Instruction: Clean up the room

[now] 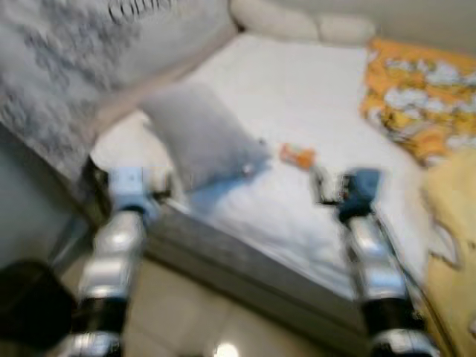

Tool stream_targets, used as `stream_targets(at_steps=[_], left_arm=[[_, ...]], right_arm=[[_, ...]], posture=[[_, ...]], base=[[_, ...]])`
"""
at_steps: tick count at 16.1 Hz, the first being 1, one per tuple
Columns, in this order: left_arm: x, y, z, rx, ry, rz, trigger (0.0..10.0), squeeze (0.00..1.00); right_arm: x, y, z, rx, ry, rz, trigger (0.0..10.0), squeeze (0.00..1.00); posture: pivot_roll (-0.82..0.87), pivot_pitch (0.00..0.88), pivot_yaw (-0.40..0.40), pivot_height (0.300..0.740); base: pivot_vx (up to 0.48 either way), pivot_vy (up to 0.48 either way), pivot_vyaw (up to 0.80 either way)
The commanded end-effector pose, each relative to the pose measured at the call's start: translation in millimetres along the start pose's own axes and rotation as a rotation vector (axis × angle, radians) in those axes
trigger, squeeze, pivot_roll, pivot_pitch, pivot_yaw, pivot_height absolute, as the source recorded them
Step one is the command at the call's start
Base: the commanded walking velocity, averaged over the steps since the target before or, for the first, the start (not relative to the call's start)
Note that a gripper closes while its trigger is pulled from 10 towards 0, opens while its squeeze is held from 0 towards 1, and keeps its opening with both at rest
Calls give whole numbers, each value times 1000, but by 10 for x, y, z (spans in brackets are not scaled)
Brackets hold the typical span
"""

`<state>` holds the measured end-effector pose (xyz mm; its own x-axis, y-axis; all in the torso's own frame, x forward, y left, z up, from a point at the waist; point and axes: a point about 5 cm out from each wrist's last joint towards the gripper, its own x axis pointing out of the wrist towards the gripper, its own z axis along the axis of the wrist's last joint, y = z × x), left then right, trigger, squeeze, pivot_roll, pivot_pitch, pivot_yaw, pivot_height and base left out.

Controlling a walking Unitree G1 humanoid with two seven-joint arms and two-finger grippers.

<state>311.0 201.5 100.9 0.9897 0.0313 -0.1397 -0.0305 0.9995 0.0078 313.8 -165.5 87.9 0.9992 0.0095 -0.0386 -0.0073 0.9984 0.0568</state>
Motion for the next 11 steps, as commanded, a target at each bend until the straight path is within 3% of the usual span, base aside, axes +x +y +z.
stream_targets(at_steps=[1,6,11], left_arm=[[29,-133,54,-1,-19,-45,10000,1000],[30,-129,58,8,-19,-49,10000,1000],[30,-147,53,13,-15,-54,10000,1000]], right_arm=[[0,-170,40,-12,-3,-52,10000,1000],[4,-132,36,-37,2,-17,10000,1000],[19,-191,33,-51,15,-29,10000,1000]], posture=[[28,0,47,740],[30,0,48,740],[32,0,47,740]], base=[[412,0,0],[409,0,0],[398,0,0]])
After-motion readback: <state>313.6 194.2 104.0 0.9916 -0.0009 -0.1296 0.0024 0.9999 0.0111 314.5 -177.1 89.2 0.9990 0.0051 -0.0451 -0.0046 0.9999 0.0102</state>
